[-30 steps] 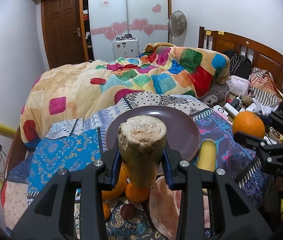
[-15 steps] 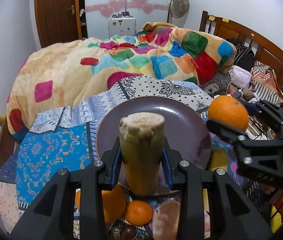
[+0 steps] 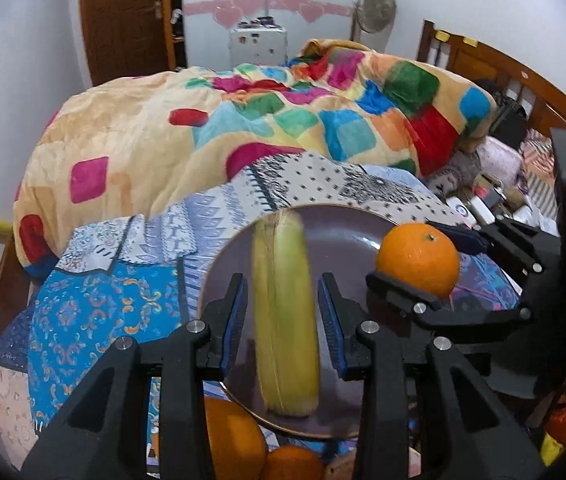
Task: Organize fruits
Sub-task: 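Lower the gourd onto the purple plate with the left tool while the right tool sets the orange beside it, then grasp a pomelo segment with the left tool while the right tool grasps another segment, then lift and carry the pomelo segments toward the purple plate with both tools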
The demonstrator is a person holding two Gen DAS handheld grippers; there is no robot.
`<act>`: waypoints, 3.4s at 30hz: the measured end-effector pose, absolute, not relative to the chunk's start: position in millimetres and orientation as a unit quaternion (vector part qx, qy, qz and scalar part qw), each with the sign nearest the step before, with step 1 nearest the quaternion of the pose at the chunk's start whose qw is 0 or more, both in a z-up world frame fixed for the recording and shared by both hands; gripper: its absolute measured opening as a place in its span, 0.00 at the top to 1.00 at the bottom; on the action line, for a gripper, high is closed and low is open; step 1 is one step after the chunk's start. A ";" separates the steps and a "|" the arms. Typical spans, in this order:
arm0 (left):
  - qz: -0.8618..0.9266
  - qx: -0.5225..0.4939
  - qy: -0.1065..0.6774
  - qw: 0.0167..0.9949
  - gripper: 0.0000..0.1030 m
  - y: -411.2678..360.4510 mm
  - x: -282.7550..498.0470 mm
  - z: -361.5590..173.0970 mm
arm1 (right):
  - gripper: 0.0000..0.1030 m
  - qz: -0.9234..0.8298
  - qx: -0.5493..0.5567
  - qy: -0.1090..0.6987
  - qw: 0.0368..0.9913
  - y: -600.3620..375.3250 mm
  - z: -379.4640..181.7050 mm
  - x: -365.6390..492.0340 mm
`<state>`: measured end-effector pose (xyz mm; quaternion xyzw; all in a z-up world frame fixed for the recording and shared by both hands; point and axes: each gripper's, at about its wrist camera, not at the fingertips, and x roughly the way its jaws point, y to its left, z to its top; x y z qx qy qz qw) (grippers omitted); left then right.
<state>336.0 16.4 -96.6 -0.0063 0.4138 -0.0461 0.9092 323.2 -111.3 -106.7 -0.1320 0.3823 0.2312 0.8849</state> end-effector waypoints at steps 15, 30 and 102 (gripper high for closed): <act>-0.035 0.006 0.374 0.927 0.53 34.6 288.2 -71.4 | 0.25 0.231 -0.128 0.342 0.902 -108.7 -79.3 300.8; -0.025 0.005 0.351 0.936 0.32 48.7 211.8 -55.1 | 0.25 0.248 -0.120 0.293 0.916 -125.6 -47.1 221.4; -0.058 -0.035 0.408 0.910 0.91 44.8 80.9 -126.3 | 0.67 0.312 -0.084 0.379 0.867 -174.5 -120.4 117.8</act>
